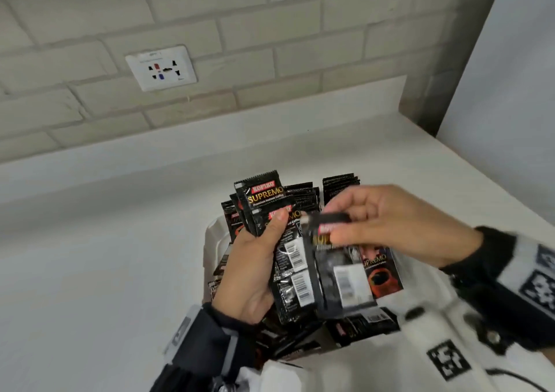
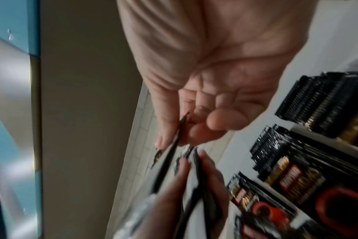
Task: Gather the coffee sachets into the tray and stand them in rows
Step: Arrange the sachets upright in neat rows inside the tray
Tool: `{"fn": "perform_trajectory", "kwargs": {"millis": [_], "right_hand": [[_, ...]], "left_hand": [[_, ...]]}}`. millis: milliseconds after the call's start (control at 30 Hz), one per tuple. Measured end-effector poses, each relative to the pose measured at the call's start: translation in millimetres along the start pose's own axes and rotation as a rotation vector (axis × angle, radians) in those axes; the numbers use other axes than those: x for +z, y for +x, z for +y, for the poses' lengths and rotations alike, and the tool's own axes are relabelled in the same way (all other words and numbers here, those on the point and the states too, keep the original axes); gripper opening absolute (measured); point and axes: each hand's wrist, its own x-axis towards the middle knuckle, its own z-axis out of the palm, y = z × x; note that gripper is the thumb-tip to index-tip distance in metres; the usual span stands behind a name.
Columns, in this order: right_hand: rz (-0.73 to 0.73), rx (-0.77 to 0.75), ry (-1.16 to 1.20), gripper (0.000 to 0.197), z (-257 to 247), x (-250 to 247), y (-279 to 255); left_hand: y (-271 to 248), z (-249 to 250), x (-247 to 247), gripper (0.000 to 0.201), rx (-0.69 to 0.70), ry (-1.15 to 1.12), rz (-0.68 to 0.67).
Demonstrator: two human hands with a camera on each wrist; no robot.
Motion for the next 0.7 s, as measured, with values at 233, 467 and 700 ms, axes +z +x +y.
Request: {"fn": "perform_trajectory", "kwargs": {"millis": [233, 467, 700], "right_hand": [[0.166, -0.029, 0.074, 0.044, 15, 27, 5], [0.334, -0.077, 0.219, 0.028, 25, 40, 13], [0.410, -0.070, 0.353, 0.015, 37, 51, 15]], "left_hand": [[-2, -3, 8, 0.021, 0.048, 0.009, 0.055], [-7, -10, 11, 0.038, 0.026, -0.008, 0.070], [-13, -14, 13, 0.047, -0.019, -0.020, 0.044]]}}
